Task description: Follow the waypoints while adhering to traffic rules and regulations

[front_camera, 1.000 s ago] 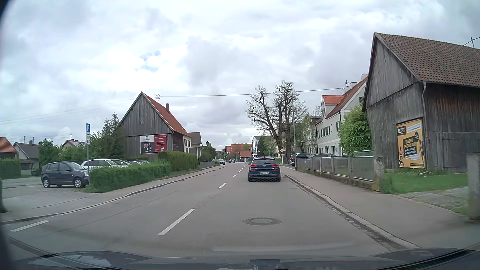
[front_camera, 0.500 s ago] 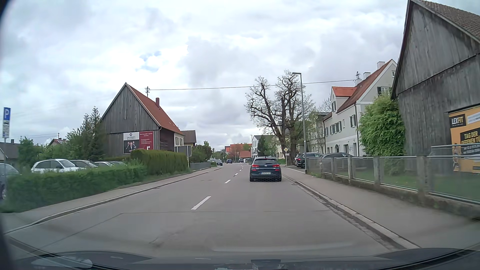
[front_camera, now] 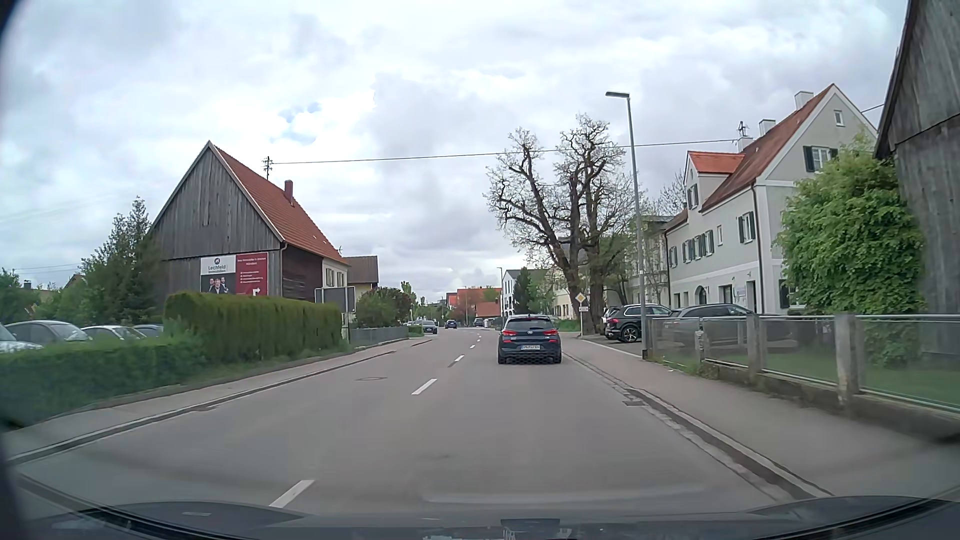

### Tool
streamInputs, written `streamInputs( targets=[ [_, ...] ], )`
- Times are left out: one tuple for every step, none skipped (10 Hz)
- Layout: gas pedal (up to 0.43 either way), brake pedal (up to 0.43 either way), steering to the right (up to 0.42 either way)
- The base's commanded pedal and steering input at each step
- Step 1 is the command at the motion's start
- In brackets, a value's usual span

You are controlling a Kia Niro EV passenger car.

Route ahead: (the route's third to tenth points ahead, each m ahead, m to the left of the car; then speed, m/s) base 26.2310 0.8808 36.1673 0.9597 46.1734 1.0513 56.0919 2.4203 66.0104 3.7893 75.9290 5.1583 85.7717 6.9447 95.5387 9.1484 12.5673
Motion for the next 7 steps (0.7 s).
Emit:
streamInputs(
  targets=[
    [0.197, 0.012, 0.001],
    [0.197, 0.012, 0.0],
    [0.197, 0.006, 0.0],
    [0.197, 0.012, 0.0],
    [0.197, 0.012, 0.0],
    [0.197, 0.012, -0.001],
    [0.197, 0.012, -0.003]
  ],
)
